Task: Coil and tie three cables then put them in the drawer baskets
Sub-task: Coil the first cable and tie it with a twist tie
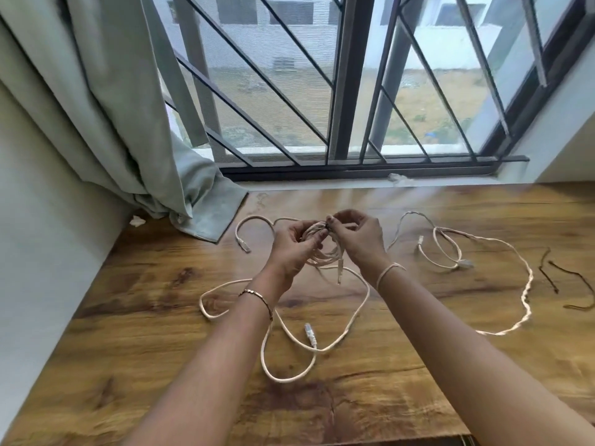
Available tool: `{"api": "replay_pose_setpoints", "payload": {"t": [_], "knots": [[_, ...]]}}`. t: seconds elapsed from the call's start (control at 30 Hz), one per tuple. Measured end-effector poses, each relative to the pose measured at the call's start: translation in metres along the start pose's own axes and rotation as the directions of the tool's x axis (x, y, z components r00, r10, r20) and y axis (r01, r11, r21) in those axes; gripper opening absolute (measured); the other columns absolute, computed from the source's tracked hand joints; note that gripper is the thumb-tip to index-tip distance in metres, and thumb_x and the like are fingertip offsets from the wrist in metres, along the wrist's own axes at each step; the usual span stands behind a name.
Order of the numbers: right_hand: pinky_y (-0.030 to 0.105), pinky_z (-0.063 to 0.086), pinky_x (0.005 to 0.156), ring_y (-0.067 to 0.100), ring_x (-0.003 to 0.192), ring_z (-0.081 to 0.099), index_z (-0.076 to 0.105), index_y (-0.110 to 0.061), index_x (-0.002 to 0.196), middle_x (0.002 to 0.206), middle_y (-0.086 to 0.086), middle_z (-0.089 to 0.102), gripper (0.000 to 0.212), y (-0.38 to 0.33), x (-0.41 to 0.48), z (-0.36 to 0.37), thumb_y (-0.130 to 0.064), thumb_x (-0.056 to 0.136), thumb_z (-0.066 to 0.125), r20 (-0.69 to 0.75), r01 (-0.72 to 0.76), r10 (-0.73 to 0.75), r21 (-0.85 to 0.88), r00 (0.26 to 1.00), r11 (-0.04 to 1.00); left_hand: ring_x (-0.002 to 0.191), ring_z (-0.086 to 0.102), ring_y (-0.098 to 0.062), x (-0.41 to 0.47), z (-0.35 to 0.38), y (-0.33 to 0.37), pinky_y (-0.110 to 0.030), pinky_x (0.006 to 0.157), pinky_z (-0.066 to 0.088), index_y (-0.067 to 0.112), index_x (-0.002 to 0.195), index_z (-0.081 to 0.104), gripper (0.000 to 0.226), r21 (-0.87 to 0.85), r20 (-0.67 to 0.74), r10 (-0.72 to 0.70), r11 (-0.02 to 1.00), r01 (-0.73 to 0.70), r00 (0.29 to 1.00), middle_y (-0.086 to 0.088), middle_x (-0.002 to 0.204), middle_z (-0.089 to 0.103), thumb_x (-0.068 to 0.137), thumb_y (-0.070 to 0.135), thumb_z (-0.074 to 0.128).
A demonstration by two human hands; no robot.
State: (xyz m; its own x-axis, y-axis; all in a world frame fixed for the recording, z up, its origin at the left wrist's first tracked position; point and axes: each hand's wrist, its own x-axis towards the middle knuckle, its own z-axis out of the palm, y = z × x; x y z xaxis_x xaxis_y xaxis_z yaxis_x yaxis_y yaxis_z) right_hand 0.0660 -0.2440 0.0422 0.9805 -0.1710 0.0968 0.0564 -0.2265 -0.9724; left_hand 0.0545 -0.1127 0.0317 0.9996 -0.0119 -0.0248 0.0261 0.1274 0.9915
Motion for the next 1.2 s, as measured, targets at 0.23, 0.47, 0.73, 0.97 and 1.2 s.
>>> {"api": "replay_pose_setpoints", "payload": {"t": [0.23, 0.47, 0.73, 0.97, 1.2], "knots": [[0.038, 0.06, 0.072, 0.006, 0.078, 0.07, 0.069, -0.024, 0.085, 0.08, -0.008, 0.073, 0.007, 0.011, -0.007, -0.03, -0.031, 0.082, 0.071, 0.059, 0.136, -0.125, -0.272, 0.99, 0.953, 0.065, 0.058, -0.011, 0.002, 0.02, -0.008, -0.017, 0.055, 0.049, 0.004, 0.105, 0.067, 0.022, -0.039, 0.078, -0.089, 0.995, 0.093, 0.993, -0.005, 0.082, 0.066, 0.084, 0.007, 0.069], [0.028, 0.056, 0.07, 0.015, 0.079, 0.068, 0.069, -0.01, 0.087, 0.084, 0.007, 0.073, 0.013, 0.017, -0.013, -0.069, -0.014, 0.078, 0.077, -0.005, -0.011, 0.011, -0.008, 1.0, 1.0, 0.06, 0.062, -0.01, 0.005, 0.054, -0.011, -0.019, 0.053, 0.05, -0.001, 0.109, 0.061, 0.036, -0.062, 0.167, -0.116, 0.99, 0.128, 0.979, -0.007, 0.082, 0.067, 0.078, 0.008, 0.075], [0.027, 0.053, 0.068, 0.014, 0.087, 0.061, 0.052, -0.024, 0.109, 0.1, 0.006, 0.064, 0.02, 0.017, -0.038, -0.112, -0.012, 0.094, 0.057, 0.244, -0.307, 0.258, 0.192, 0.935, 0.932, 0.059, 0.064, -0.007, 0.008, 0.091, -0.026, -0.019, 0.053, 0.051, 0.005, 0.093, 0.067, 0.015, -0.064, 0.307, -0.099, 0.99, 0.124, 0.947, -0.008, 0.08, 0.068, 0.08, 0.001, 0.072], [0.026, 0.052, 0.069, 0.011, 0.075, 0.062, 0.047, -0.018, 0.118, 0.096, 0.003, 0.062, 0.028, 0.025, -0.064, -0.148, -0.002, 0.095, 0.051, 0.045, -0.335, 0.332, 0.166, 0.942, 0.927, 0.063, 0.061, -0.012, -0.003, 0.132, -0.042, -0.024, 0.056, 0.05, -0.001, 0.104, 0.067, 0.027, -0.033, 0.449, -0.153, 0.982, 0.187, 0.88, -0.006, 0.077, 0.068, 0.079, 0.006, 0.074], [0.015, 0.046, 0.059, 0.009, 0.08, 0.062, 0.051, -0.014, 0.118, 0.105, 0.005, 0.066, 0.026, 0.042, -0.089, -0.211, -0.005, 0.094, 0.048, -0.274, -0.371, 0.377, 0.074, 0.885, 0.926, 0.075, 0.067, -0.019, -0.025, 0.2, -0.051, -0.027, 0.067, 0.056, 0.0, 0.11, 0.066, 0.034, 0.039, 0.62, -0.252, 0.956, 0.291, 0.743, -0.014, 0.091, 0.071, 0.079, 0.011, 0.074]]}}
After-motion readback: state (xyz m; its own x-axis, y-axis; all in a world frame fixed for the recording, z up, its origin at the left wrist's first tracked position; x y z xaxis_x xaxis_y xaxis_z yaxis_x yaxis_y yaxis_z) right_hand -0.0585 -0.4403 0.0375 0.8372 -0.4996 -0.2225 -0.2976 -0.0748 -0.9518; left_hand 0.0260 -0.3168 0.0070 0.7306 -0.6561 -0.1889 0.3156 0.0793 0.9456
